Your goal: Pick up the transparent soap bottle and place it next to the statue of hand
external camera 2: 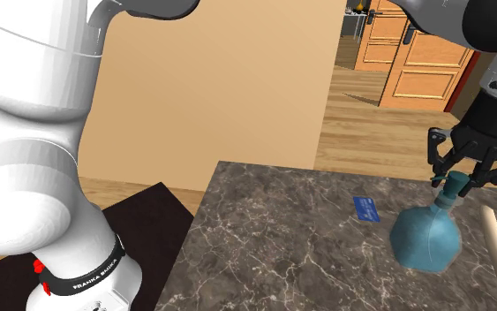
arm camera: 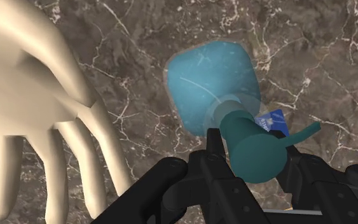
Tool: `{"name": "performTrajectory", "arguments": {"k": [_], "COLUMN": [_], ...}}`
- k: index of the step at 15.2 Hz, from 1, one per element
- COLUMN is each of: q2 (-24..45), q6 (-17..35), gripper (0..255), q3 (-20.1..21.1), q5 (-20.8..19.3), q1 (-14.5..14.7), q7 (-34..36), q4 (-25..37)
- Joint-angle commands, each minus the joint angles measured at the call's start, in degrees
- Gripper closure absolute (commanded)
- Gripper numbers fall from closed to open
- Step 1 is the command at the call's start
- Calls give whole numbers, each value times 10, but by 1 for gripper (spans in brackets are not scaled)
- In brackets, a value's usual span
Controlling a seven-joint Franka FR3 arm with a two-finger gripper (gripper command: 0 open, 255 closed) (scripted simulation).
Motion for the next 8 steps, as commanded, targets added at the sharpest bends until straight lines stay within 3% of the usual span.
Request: {"name": "performTrajectory", "arguments": {"k": [1,6,8], "q2": [0,0,-5], "q6": [0,0,-36], "gripper": [0,0,0], "q3": [0,0,-3], "q5": [0,0,-5], "q1": [0,0,-4], "q7": [0,0,4], "q4": [0,0,33]}}
